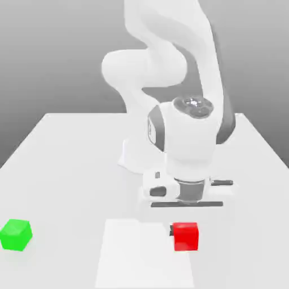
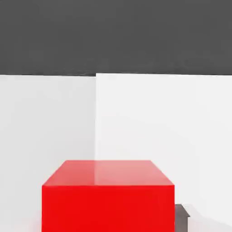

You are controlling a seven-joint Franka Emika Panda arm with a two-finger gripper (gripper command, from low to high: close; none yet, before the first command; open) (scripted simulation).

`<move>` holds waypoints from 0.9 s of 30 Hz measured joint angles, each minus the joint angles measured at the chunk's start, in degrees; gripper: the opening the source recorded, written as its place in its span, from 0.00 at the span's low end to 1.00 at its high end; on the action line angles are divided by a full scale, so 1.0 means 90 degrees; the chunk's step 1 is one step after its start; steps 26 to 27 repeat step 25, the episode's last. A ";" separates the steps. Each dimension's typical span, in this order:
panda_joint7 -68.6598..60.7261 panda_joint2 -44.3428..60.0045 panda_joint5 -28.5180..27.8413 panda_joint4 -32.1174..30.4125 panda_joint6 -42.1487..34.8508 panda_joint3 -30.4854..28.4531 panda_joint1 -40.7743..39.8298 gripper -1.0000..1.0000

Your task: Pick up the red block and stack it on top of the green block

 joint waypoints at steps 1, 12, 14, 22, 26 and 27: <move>-0.0054 -0.0018 0.0042 0.0051 -0.0074 -0.0123 -0.0160 0.00; -0.0607 0.0059 0.0410 0.0736 -0.0714 -0.1621 -0.2058 0.00; -0.0711 0.0070 0.0481 0.0862 -0.0824 -0.1897 -0.2399 0.00; -0.1279 0.1093 0.1146 0.1131 -0.0085 -0.2086 -0.3116 1.00; -0.1279 0.1093 0.1146 0.1131 -0.0085 -0.2086 -0.3116 1.00; -0.1279 0.1093 0.1146 0.1131 -0.0085 -0.2086 -0.3116 1.00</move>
